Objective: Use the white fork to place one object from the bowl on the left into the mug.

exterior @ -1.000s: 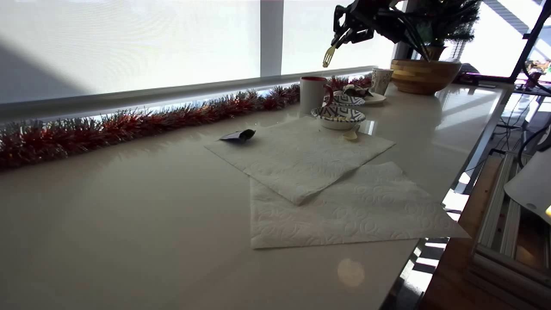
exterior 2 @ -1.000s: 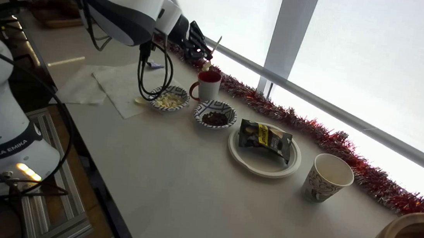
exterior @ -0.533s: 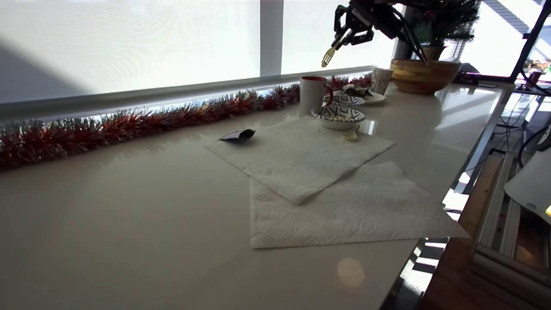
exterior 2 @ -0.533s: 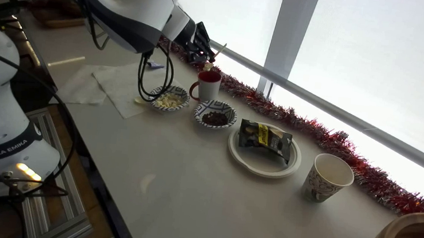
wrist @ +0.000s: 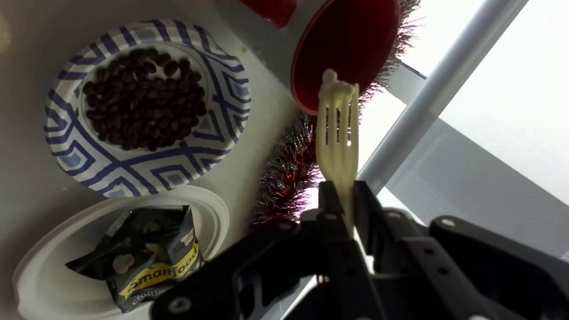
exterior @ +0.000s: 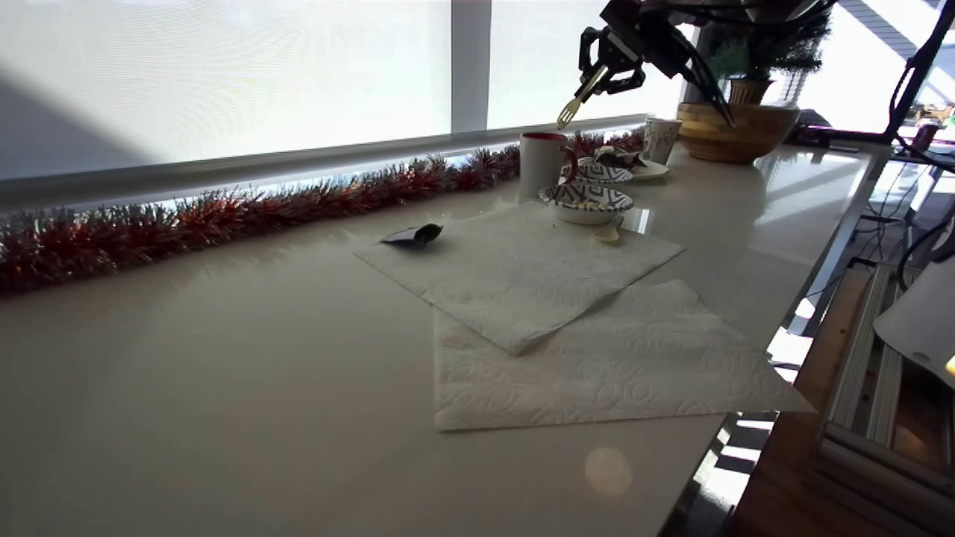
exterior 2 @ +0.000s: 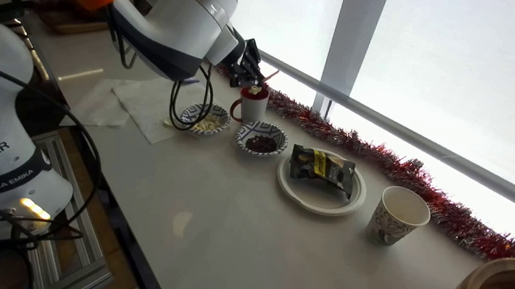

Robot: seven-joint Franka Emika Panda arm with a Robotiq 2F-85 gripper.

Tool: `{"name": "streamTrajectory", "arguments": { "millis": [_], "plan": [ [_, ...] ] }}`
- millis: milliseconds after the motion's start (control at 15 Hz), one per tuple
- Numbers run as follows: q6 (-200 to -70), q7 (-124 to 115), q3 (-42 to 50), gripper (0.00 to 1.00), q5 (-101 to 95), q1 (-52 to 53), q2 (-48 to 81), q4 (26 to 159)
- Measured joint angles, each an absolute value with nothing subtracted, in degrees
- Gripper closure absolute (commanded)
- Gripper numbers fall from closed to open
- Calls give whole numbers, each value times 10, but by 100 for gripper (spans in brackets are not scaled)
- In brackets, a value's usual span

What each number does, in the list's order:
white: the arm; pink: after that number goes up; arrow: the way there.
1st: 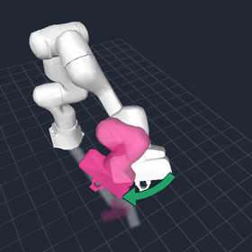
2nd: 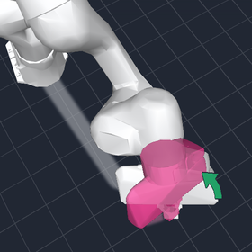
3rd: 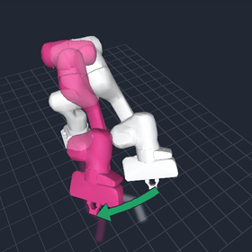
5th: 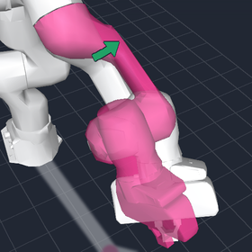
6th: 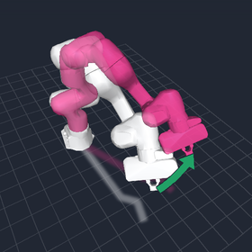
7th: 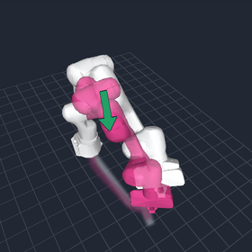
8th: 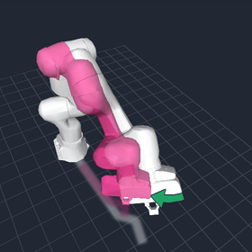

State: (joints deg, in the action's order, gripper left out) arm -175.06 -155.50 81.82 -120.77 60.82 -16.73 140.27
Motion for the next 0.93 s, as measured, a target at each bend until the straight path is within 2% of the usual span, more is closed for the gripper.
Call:
{"name": "streamTrajectory", "arguments": {
  "millis": [533, 667, 933],
  "plan": [
    [-1719, -1554, 1002, 97, -1210, 781, -265, 1372],
    [-1709, -1554, 1022, 97, -1210, 803, -288, 1360],
    [-1627, -1502, 1001, 97, -1187, 798, -362, 1357]
  ]
}}
